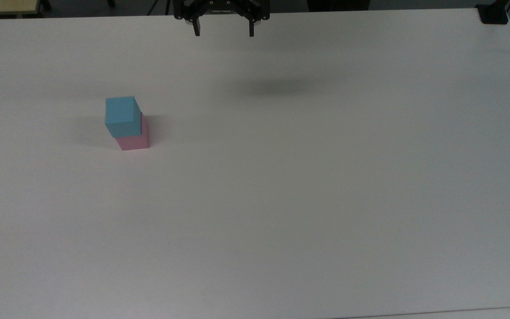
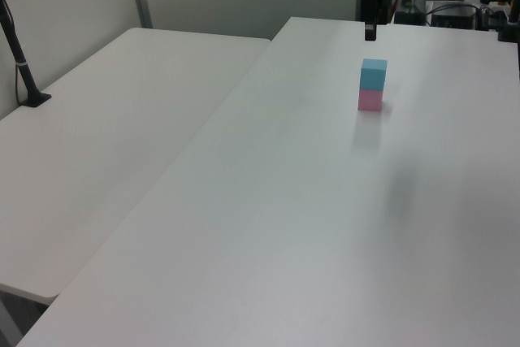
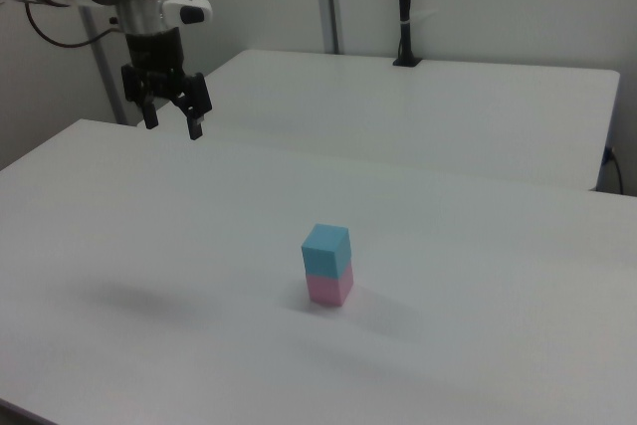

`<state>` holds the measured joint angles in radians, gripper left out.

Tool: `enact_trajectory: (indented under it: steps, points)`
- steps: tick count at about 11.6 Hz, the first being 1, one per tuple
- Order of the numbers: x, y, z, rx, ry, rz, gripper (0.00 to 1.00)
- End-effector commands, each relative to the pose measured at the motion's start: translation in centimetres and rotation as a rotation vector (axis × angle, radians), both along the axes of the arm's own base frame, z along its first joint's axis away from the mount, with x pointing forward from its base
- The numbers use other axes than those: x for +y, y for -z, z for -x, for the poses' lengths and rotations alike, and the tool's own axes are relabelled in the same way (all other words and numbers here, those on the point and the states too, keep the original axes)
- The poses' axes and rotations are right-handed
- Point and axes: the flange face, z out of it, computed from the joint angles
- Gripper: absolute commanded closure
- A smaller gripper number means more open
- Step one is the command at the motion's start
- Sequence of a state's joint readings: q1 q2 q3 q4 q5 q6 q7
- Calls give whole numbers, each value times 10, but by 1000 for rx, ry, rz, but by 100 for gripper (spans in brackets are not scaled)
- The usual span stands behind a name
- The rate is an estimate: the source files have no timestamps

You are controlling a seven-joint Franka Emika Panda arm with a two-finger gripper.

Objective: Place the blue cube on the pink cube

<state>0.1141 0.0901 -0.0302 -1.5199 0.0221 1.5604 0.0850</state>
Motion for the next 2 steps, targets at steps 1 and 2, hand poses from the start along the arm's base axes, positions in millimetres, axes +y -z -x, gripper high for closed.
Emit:
enact_trajectory:
  steps: [1, 2]
  points:
    - [-10, -10, 10, -5, 23, -4, 0]
    - [-10, -10, 9, -6, 25, -4, 0]
